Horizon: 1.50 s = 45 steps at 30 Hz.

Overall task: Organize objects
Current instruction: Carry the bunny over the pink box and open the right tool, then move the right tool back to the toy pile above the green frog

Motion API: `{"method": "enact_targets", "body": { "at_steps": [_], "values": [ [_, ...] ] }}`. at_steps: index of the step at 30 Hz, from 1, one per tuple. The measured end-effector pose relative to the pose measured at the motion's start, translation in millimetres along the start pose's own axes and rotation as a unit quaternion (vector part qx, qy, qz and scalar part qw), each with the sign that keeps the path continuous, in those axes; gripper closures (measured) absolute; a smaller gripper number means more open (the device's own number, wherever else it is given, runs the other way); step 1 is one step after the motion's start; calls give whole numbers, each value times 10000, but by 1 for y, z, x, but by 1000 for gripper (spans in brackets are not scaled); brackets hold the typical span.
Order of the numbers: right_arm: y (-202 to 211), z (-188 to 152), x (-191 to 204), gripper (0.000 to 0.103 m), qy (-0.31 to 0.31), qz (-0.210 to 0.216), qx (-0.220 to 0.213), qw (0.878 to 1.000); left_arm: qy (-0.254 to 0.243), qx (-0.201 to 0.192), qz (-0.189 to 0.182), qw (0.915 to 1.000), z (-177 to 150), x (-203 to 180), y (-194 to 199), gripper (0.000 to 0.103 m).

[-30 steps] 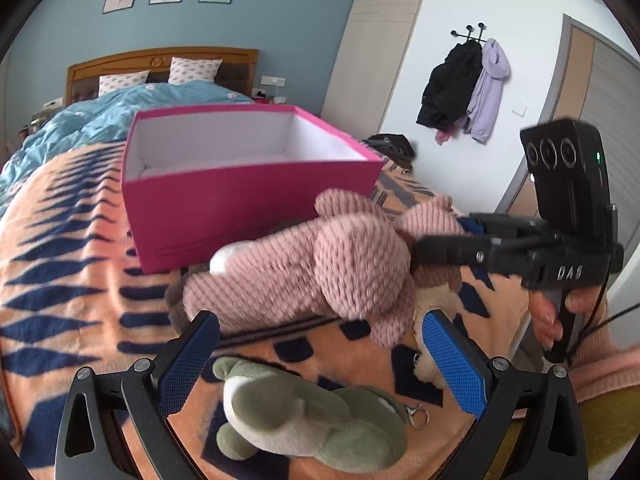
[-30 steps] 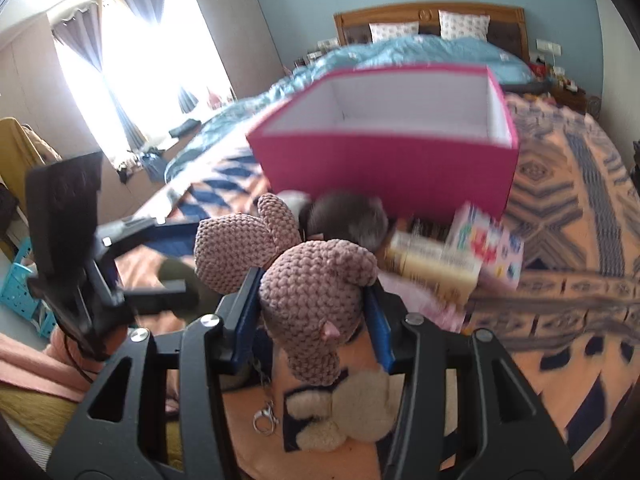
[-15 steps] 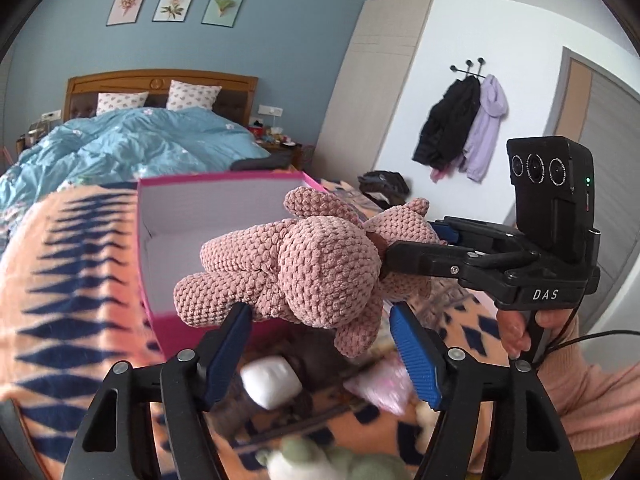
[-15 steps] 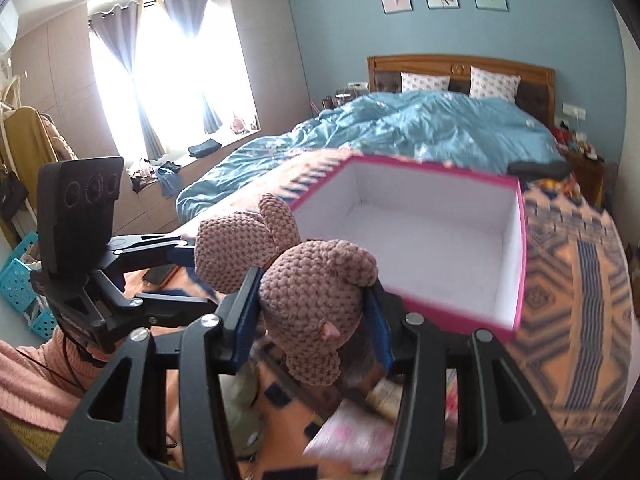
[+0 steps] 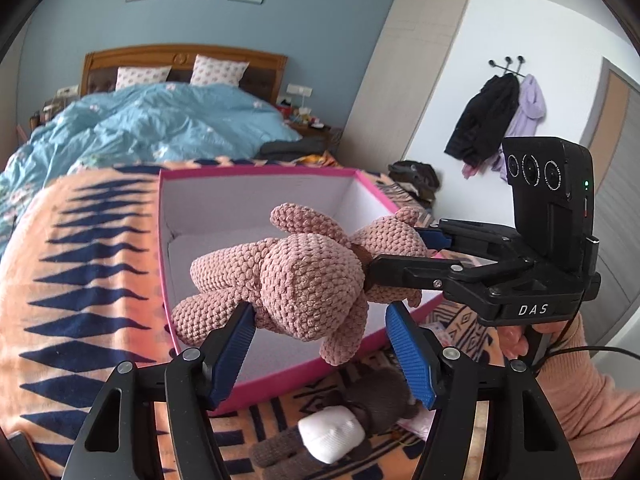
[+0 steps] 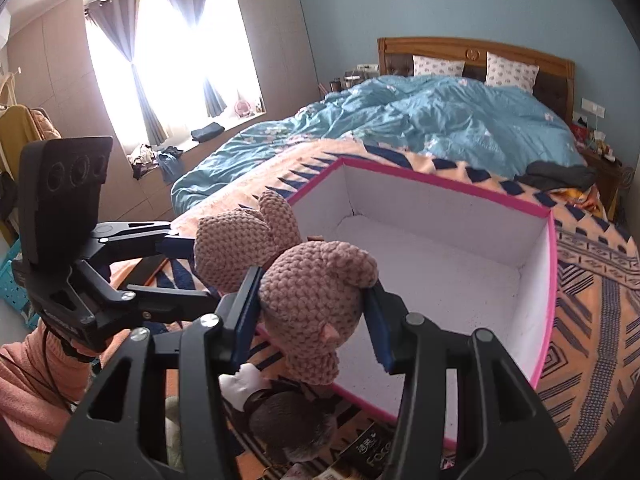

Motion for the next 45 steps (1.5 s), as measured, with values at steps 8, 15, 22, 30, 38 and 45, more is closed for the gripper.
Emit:
{"method": "enact_targets", "body": {
  "at_steps": [8,15,22,30,38,45],
  "values": [
    [-39,-3,-17,52,-156,39,489,9987,148,313,122,9993,-1,16,-25,34],
    [-70,-7,-24,52,-277,105,944,9951,182,455,330,9983,2,23,-35,34],
    [-89,-11,-19,49,-270,30,1466,9888,168,423,410,9981,2,21,-33,34],
    [-79,-13,-24,41,-368,-405,1371,9890,231,252,412,9986,-1,18,-23,34],
    [-29,-15,-26,14,-598,-563,735,9939,55,-182,184,9997,-8,-4,9,27],
    [49,-35,-3,6,-218,-332,-404,9984,-46,-531,16,9986,-17,-23,39,23]
  ]
}}
Point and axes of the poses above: each gripper's, at about its wrist camera, not at the fingertips, and y roughly against the way its jaws point, x to its left, z to its top, the point moved 1 cm from there along -y, roughly the way its jaws point, and after that the axes turned 11 degrees about -z, right-handed, at the moved point
